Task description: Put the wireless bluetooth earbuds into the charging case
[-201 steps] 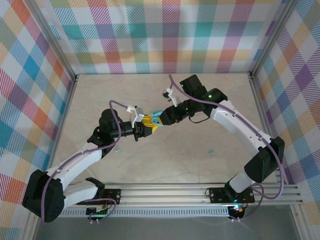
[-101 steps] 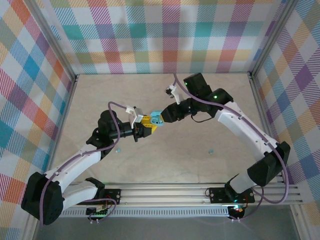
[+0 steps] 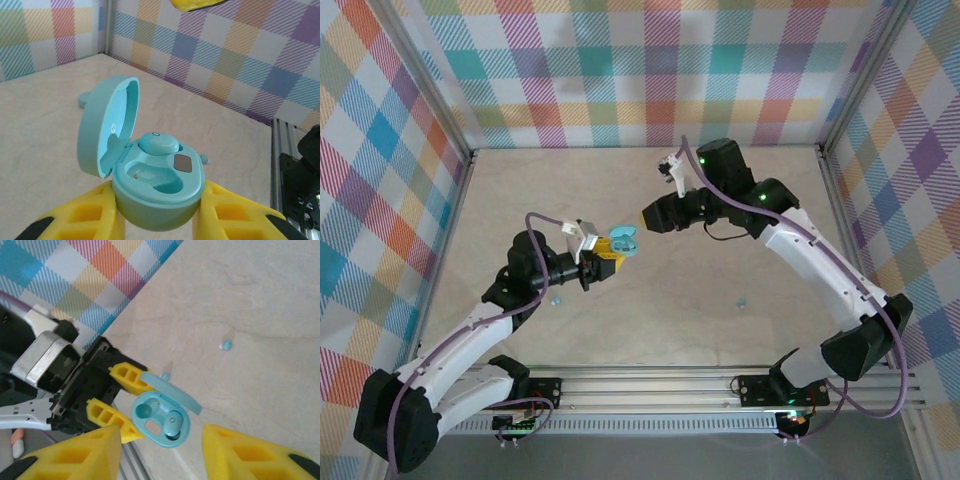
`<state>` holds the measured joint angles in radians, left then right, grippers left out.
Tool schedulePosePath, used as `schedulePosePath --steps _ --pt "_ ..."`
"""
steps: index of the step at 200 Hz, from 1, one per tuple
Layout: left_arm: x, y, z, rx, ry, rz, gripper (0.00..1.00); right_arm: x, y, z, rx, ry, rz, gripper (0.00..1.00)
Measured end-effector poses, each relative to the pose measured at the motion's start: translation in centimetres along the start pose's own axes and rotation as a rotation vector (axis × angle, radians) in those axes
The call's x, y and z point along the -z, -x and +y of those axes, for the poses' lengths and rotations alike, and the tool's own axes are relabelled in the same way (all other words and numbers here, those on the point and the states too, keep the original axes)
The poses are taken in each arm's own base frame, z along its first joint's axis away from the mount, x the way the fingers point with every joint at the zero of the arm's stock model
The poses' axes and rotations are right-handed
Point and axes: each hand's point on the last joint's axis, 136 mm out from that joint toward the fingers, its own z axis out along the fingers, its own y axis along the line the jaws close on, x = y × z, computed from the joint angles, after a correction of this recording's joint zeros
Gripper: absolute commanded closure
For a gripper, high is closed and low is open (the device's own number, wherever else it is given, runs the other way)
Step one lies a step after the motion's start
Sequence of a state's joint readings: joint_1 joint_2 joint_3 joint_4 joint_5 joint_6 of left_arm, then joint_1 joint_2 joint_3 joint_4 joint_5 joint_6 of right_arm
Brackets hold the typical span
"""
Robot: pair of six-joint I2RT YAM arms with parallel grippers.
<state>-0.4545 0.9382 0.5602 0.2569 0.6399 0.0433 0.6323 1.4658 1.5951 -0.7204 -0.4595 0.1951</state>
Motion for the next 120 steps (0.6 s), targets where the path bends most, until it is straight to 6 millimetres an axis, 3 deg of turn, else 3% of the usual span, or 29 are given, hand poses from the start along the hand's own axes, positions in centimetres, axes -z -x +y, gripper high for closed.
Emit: schedulePosePath --steps 41,83,120 --pt "1.6 -0.1 0.3 0.043 0.073 -0.008 0.95 -4.9 1.9 -3.0 -0.062 -0.02 0.008 0.53" --pt "3.5 -2.2 1.0 0.089 0.181 -0.008 0.92 -11.2 3.7 -6.9 -0.174 -0.041 0.056 0.56" --pt "5.3 -2.7 1.7 0.087 0.274 -0.029 0.89 -14.9 2.7 -9.2 -0.286 -0.025 0.109 0.56"
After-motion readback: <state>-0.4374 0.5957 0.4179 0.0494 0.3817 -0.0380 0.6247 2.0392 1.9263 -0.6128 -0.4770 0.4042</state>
